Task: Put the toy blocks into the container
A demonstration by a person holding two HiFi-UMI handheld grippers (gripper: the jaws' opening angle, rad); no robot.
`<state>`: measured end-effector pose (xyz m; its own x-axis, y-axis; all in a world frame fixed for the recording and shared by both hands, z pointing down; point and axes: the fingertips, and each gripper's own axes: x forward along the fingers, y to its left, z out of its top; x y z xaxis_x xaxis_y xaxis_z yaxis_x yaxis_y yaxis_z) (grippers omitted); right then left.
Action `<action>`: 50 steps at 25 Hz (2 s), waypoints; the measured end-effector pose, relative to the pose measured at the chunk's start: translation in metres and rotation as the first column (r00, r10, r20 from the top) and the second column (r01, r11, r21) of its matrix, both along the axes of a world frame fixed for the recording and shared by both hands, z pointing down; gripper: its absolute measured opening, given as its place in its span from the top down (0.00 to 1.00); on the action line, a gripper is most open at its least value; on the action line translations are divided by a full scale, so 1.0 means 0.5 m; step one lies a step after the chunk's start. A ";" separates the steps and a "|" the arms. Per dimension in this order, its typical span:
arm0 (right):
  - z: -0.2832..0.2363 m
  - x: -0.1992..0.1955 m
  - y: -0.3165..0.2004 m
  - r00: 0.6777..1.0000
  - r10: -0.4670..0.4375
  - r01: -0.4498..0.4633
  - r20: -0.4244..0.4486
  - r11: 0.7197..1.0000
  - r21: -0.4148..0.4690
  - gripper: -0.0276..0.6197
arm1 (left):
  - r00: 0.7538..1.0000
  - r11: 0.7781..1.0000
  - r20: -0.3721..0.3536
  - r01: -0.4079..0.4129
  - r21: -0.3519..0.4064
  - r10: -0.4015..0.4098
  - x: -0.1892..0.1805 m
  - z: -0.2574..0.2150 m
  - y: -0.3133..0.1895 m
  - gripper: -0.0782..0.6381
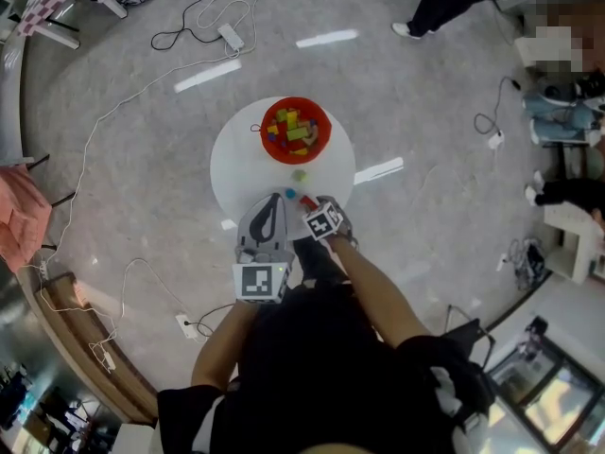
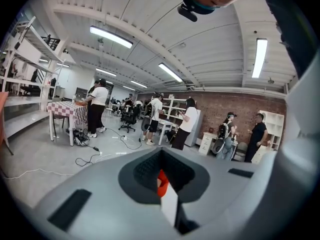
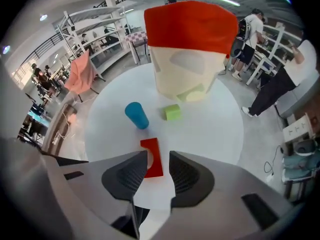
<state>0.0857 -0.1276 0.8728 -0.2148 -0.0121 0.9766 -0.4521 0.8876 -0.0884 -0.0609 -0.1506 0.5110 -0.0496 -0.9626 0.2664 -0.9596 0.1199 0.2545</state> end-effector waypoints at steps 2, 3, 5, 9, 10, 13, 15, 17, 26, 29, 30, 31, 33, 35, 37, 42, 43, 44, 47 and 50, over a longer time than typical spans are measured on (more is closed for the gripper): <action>0.004 0.015 -0.009 0.999 0.003 -0.003 -0.043 1.000 0.015 0.78 | 1.000 1.000 -0.010 0.003 0.000 -0.003 0.000 0.001 -0.001 0.90; 0.007 0.018 -0.011 0.998 0.007 -0.006 -0.056 1.000 0.017 0.78 | 1.000 1.000 -0.010 0.003 -0.001 -0.003 -0.001 0.003 -0.001 0.90; 0.017 0.018 -0.014 0.998 0.020 -0.019 -0.065 1.000 0.009 0.78 | 1.000 1.000 0.000 -0.005 -0.009 0.005 -0.002 0.009 -0.001 0.90; 0.024 0.011 -0.014 0.998 0.042 -0.043 -0.049 0.999 -0.008 0.84 | 0.999 1.000 0.028 -0.023 -0.017 0.024 -0.006 0.016 0.001 0.90; 0.023 0.010 -0.017 0.998 0.036 -0.036 -0.045 0.999 -0.006 0.84 | 1.000 1.000 0.012 -0.010 -0.012 0.010 -0.008 0.013 -0.001 0.90; 0.014 0.010 -0.024 0.999 0.029 -0.029 -0.041 1.000 -0.008 0.85 | 1.000 1.000 0.004 0.002 -0.010 -0.001 -0.014 0.013 -0.001 0.90; -0.012 0.007 -0.025 0.999 0.034 -0.035 -0.023 0.999 -0.012 0.85 | 1.000 1.000 0.011 0.000 -0.007 0.000 -0.018 0.011 0.000 0.90; -0.053 -0.006 -0.029 0.999 0.029 -0.029 0.024 1.000 -0.004 0.85 | 1.000 1.000 0.021 -0.004 0.002 0.004 -0.021 0.003 0.002 0.90; -0.350 -0.153 -0.116 0.906 0.004 -0.080 0.423 0.984 0.162 0.85 | 1.000 0.999 0.018 0.024 0.023 -0.025 -0.044 -0.023 0.009 0.90; -0.415 -0.212 -0.176 0.867 -0.001 -0.130 0.498 0.965 0.229 0.85 | 0.999 0.999 0.026 0.036 0.036 -0.036 -0.052 -0.035 0.016 0.90; -0.421 -0.226 -0.198 0.863 0.001 -0.144 0.504 0.959 0.244 0.85 | 0.999 0.999 0.028 0.037 0.038 -0.038 -0.053 -0.036 0.019 0.90; -0.419 -0.239 -0.218 0.864 0.008 -0.157 0.504 0.954 0.254 0.85 | 0.999 0.999 0.028 0.038 0.036 -0.039 -0.054 -0.036 0.022 0.90; -0.403 -0.258 -0.253 0.870 0.033 -0.182 0.491 0.949 0.258 0.85 | 0.999 0.998 0.021 0.043 0.038 -0.043 -0.056 -0.038 0.027 0.90; -0.375 -0.270 -0.278 0.884 0.061 -0.198 0.463 0.947 0.253 0.85 | 0.999 0.999 0.023 0.040 0.028 -0.040 -0.058 -0.034 0.034 0.90; -0.346 -0.270 -0.291 0.901 0.085 -0.206 0.426 0.947 0.247 0.85 | 0.999 0.999 0.023 0.041 0.016 -0.042 -0.059 -0.028 0.043 0.90; -0.346 -0.256 -0.295 0.893 0.100 -0.227 0.439 0.942 0.246 0.82 | 0.998 0.999 0.031 0.049 0.014 -0.049 -0.065 -0.022 0.056 0.90; -0.354 -0.252 -0.289 0.889 0.093 -0.227 0.448 0.940 0.253 0.82 | 0.998 0.999 0.031 0.052 0.014 -0.053 -0.068 -0.020 0.059 0.90; -0.362 -0.246 -0.280 0.885 0.082 -0.223 0.459 0.939 0.261 0.82 | 0.998 0.998 0.027 0.058 0.015 -0.058 -0.071 -0.019 0.061 0.90; -0.374 -0.227 -0.227 0.871 0.045 -0.200 0.490 0.942 0.269 0.82 | 0.998 0.998 0.017 0.067 0.016 -0.068 -0.076 -0.017 0.066 0.90; -0.343 -0.204 -0.156 0.879 0.036 -0.166 0.475 0.958 0.234 0.83 | 0.997 0.997 0.008 0.071 0.025 -0.072 -0.080 -0.020 0.064 0.90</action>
